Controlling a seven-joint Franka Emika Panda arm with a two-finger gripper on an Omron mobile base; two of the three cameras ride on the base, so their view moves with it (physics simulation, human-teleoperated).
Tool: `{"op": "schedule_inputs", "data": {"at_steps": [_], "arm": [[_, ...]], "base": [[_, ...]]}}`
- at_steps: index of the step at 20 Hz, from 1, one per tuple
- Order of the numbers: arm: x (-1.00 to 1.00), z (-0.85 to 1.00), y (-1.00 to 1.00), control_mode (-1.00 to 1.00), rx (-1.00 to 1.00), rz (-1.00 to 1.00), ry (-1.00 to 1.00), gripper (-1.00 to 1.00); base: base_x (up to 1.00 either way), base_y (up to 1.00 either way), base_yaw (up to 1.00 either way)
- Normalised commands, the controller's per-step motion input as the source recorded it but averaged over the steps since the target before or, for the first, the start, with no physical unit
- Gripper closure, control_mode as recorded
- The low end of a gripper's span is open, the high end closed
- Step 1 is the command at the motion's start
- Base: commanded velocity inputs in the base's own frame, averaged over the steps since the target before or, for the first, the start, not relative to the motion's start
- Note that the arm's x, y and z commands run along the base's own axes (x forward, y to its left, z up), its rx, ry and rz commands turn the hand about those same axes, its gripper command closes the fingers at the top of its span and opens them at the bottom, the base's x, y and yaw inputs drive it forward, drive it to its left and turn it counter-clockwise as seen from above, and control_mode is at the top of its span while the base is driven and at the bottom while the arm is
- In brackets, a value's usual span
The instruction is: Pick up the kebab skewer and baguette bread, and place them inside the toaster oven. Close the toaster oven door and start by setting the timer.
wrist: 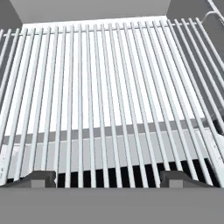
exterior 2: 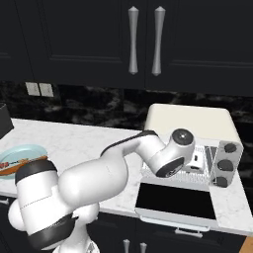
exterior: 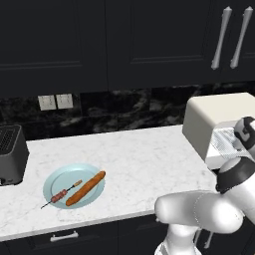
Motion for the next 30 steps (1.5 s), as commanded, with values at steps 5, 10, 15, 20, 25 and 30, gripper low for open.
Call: {"op": "schedule_inputs", "data": {"at_steps": [5,10,15,20,25,30], "arm": [[-0.76,-0.67,0.00,-1.00,0.00,0.00,0.18,-1.00],[-0.62,-0.35,0.02,-1.00,0.00,0.00,0.10,-1.00],[-0.66,0.19,0.26,-1.00,0.00,-0.03,0.00,-1.00],[-0.50,0.69,0.28,-1.00,0.00,-0.08,0.00,-1.00],[-0.15,0.79,0.84,-1.00,-0.02,-0.14,0.00,-1.00],[-0.01,0.34,1.00,-1.00,-0.08,-0.17,-0.02,-1.00]], "base": [[0.00,0.00,0.00],[0.00,0.00,0.00],[0.00,0.00,0.00],[0.00,0.00,0.00],[0.00,0.00,0.00],[0.00,0.00,0.00]]}}
